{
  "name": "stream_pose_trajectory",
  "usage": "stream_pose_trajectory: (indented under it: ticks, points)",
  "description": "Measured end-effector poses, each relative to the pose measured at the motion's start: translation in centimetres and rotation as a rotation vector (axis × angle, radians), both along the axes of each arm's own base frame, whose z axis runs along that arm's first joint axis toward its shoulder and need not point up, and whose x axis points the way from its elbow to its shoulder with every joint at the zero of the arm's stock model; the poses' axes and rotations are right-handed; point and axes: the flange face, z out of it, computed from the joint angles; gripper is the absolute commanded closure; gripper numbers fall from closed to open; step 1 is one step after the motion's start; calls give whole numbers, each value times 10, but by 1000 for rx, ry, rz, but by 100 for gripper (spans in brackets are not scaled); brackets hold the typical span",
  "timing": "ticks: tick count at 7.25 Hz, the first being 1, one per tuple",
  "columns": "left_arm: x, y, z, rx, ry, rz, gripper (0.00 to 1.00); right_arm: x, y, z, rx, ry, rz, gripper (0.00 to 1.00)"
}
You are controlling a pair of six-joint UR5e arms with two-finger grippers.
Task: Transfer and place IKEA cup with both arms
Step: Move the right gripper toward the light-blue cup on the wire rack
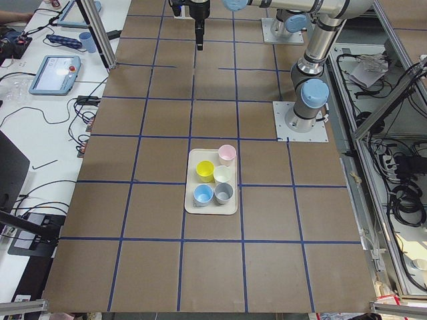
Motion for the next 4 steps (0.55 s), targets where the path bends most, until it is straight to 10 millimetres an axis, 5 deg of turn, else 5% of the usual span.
stream_pose_trajectory:
  ticks: [2,4]
  points:
    - [0,0,0,-1,0,0,0,-23,-8,-2,3,4,-9,0]
    - [0,1,1,-1,1,0,0,-90,-23,-2,7,19,26,0]
